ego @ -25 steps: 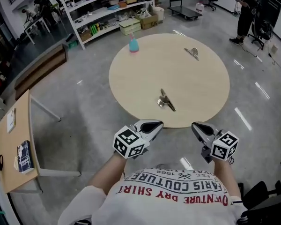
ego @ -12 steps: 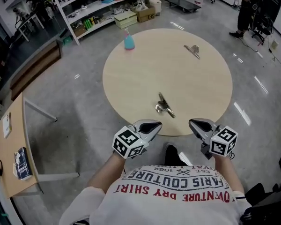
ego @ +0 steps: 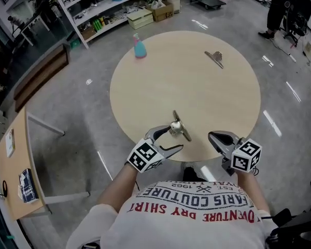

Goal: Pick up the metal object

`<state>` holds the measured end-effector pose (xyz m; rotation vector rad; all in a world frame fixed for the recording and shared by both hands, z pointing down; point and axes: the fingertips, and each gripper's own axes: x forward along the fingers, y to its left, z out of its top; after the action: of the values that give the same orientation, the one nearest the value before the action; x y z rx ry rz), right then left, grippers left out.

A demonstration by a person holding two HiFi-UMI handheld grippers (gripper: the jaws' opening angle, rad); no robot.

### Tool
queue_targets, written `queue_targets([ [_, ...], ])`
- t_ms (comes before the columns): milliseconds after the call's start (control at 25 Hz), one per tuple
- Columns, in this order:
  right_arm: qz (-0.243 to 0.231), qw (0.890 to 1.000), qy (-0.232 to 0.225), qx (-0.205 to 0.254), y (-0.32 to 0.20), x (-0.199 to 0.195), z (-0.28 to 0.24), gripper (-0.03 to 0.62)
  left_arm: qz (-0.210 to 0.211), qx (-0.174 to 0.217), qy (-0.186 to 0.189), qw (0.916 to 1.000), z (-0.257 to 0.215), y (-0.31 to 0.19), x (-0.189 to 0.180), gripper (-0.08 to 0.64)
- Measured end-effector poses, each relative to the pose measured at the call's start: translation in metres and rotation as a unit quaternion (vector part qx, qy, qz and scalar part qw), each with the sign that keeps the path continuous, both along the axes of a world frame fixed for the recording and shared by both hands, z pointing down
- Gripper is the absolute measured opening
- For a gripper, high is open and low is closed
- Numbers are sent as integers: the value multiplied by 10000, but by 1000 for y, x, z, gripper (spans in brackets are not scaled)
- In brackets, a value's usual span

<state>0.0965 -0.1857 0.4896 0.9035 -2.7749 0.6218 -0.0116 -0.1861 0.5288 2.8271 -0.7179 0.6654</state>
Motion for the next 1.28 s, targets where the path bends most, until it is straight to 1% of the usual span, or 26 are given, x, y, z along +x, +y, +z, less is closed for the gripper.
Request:
queue_targets([
  [40,13,10000,12,-12,-7,3,1,2,-1,4,-171,9999,10,-10,-1,356],
  [120,57,9999,13,-81,-19,10,5,2,-6,-91,-446,9990,35,-27,-3,374],
  [240,90,9997,55,-215,-33,21,14,2,34,-417,-700,9967,74,-50,-2,374],
  [400,30,9995,80,-319,-55,26,23,2,199,-745,-1113,9908,114,-71,3,376],
  [600,-53,9991,94,-417,-74,26,31,2,354,-934,-1567,9826,148,-77,6,374],
  [640,-73,9990,103,-432,-76,25,33,2,350,-946,-1620,9816,151,-78,7,367],
  [720,-109,9989,99,-450,-80,24,34,2,336,-919,-1718,9803,154,-82,7,313],
  [760,-126,9988,95,-463,-81,24,35,2,332,-900,-1743,9800,155,-84,7,287],
  [960,-135,9984,99,-536,-81,25,41,2,338,-868,-1760,9800,155,-87,7,284],
  [1080,-124,9985,90,-525,-79,25,40,2,187,-769,-1746,9815,153,-91,7,281],
  [1160,-117,9987,88,-495,-76,25,38,1,-15,-664,-1606,9848,145,-94,6,281],
  [1280,-69,9990,84,-432,-70,23,32,2,-399,-515,-1075,9921,113,-94,2,281],
])
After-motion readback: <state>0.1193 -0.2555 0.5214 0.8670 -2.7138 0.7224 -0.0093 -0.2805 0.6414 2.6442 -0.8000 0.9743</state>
